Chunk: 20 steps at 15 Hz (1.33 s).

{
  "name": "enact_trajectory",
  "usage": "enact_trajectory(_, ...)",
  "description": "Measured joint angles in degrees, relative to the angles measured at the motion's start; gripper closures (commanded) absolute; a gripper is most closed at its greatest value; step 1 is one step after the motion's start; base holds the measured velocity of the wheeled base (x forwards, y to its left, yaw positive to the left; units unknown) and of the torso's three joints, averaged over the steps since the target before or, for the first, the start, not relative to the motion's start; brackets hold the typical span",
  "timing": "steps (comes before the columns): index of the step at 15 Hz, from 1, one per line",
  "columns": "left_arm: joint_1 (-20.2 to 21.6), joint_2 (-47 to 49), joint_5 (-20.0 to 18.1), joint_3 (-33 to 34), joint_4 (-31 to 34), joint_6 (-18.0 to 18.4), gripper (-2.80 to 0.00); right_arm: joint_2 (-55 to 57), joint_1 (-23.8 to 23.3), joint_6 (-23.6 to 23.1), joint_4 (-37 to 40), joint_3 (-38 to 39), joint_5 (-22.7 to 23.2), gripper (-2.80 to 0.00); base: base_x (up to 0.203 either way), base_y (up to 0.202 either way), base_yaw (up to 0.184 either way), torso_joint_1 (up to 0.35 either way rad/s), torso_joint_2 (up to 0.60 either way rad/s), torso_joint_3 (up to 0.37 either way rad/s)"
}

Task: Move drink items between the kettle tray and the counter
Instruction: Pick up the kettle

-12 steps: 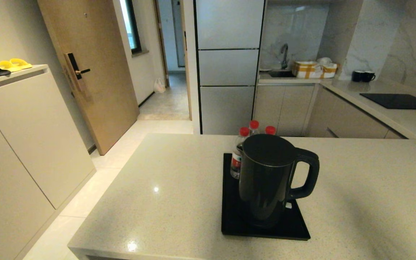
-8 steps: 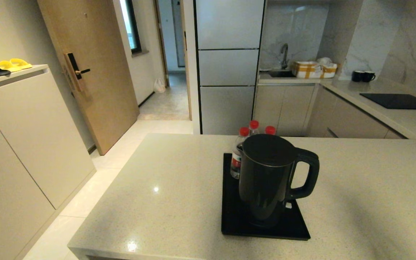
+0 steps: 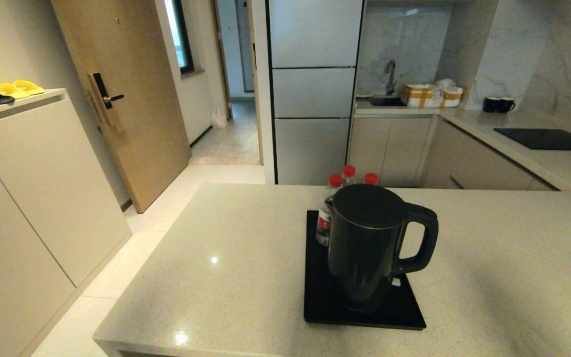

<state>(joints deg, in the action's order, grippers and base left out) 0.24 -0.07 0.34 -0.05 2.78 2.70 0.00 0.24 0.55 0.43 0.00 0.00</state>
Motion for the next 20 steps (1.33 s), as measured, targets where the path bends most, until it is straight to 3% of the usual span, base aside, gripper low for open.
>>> enact_trajectory(3, 0.0, 0.0, 0.0, 0.0, 0.0, 0.0, 0.00, 0.5, 0.0, -2.3, 0.8, -3.2, -0.5, 0.00, 0.000, 0.000, 0.000, 0.000, 0.00, 0.000)
enact_trajectory(6, 0.0, 0.0, 0.0, 0.0, 0.0, 0.0, 0.00, 7.5, 0.0, -5.0, 5.7, -20.2, 1.2, 0.00, 0.000, 0.000, 0.000, 0.000, 0.00, 0.000)
enact_trajectory(9, 0.0, 0.0, 0.0, 0.0, 0.0, 0.0, 0.00, 20.2, 0.1, -10.1, 16.5, -32.7, 10.0, 0.00, 0.000, 0.000, 0.000, 0.000, 0.00, 0.000)
enact_trajectory(12, 0.0, 0.0, 0.0, 0.0, 0.0, 0.0, 0.00, 33.6, 0.4, -12.8, 19.0, -35.4, 22.7, 0.00, 0.000, 0.000, 0.000, 0.000, 0.00, 0.000)
enact_trajectory(15, 0.0, 0.0, 0.0, 0.0, 0.0, 0.0, 0.00, 48.4, 3.7, -14.7, 10.3, -32.5, 27.3, 0.00, 0.000, 0.000, 0.000, 0.000, 0.00, 0.000)
enact_trajectory(20, 0.0, 0.0, 0.0, 0.0, 0.0, 0.0, 0.00, 74.7, 8.1, -14.3, -13.4, -26.5, 27.2, 0.00, 0.000, 0.000, 0.000, 0.000, 0.00, 0.000)
